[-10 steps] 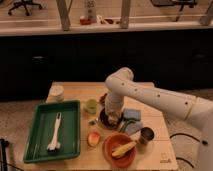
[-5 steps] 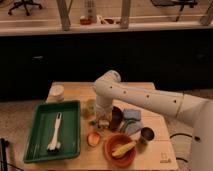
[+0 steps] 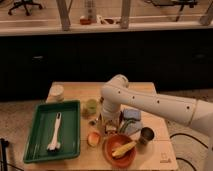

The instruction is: Wipe purple bowl with eraser

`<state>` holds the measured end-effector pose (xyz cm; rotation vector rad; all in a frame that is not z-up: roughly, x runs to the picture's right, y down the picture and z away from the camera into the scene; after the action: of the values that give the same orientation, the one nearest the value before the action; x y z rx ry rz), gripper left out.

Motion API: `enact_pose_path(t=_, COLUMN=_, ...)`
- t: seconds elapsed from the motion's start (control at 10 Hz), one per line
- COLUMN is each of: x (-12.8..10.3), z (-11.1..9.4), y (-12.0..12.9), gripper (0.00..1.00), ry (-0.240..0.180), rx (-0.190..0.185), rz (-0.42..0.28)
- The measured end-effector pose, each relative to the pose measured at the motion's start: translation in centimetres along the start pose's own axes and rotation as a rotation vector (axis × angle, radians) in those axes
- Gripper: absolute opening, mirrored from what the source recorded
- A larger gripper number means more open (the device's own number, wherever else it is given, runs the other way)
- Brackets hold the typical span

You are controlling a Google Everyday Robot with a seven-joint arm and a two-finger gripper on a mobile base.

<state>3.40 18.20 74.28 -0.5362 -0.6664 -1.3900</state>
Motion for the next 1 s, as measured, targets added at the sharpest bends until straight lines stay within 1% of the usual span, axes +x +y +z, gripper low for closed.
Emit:
enact_pose_path(t=0.1, x=0.1, z=-0.3, y=1.0, gripper=0.0, ry=0.016, rx=-0.02, rz=0.019)
enact_pose_path(t=0.3, x=1.4, z=-0.7, y=1.1, gripper=0.0, ry=0.063, rx=-0.042, rz=0.043)
enact_pose_path(t=0.4, x=2.9, z=-0.7, y=0.7, gripper=0.0, ry=0.081, rx=-0.05, rz=0.05)
enact_pose_path(t=0.5, x=4.3, z=-0.4, y=0.4, gripper=0.0, ry=0.093, rx=-0.066, rz=0.054)
enact_pose_path(t=0.6, x=5.1, z=-0.1, y=0.1, gripper=0.0, ry=0.093, rx=-0.076, rz=0.055)
enact_pose_path(t=0.7, x=6.0, z=0.3, y=-0.8, gripper=0.0, ry=0.096, rx=-0.085, rz=0.045)
enact_pose_path(t=0.9, x=6.2, z=0.6, y=-2.1, gripper=0.0, ry=0.097, rx=-0.092, rz=0.019)
enact_pose_path(t=1.0, x=6.0, z=0.6, y=-3.4, gripper=0.0, ry=0.092, rx=-0.086, rz=-0.016)
